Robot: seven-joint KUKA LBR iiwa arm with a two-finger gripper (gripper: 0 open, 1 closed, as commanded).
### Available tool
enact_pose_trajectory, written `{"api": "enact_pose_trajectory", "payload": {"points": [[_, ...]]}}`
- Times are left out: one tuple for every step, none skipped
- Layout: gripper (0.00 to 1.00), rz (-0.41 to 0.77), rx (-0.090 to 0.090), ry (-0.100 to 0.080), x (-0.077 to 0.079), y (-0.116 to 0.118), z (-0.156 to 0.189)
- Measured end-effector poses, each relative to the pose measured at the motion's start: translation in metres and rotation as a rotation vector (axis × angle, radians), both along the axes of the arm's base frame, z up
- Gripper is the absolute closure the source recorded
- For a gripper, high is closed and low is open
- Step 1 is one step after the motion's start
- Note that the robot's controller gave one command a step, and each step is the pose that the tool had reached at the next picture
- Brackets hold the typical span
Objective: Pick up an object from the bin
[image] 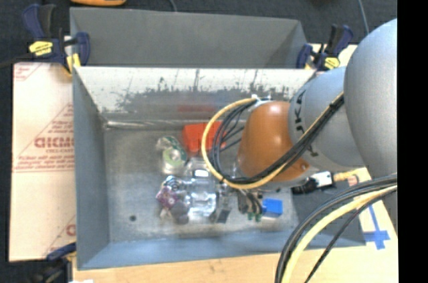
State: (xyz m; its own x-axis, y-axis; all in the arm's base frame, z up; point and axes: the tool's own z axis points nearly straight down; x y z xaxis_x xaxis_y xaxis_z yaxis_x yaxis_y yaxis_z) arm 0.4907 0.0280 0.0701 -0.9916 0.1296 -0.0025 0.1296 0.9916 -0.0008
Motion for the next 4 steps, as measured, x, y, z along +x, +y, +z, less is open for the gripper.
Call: {"api": "enact_pose_trajectory", "payload": {"points": [[1.00,0.042,0.001,-0.010,0.004,-0.022,0.168],[1.00,0.015,0.000,0.006,0.022,-0.016,0.037],[0.00,0.016,-0.001,-0.001,0.024,-0.017,0.041],[0.00,0.024,0.000,-0.009,-0.014,0.007,0.000]]}}
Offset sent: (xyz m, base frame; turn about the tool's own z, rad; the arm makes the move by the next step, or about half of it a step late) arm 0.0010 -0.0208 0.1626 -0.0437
